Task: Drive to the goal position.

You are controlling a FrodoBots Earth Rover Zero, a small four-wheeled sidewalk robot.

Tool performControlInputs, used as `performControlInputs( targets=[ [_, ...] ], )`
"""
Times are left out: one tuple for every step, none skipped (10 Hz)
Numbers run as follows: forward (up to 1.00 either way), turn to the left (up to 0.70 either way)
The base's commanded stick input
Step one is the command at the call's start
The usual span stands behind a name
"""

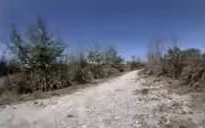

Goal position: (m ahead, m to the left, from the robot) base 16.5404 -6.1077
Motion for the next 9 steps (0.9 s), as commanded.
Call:
performControlInputs(
  targets=[
    [0.70, -0.35],
    [0.70, -0.28],
    [0.70, -0.20],
    [0.70, -0.11],
    [0.70, -0.03],
    [0.70, 0.00],
    [0.70, 0.00],
    [0.70, 0.00],
    [0.70, 0.00]
  ],
)
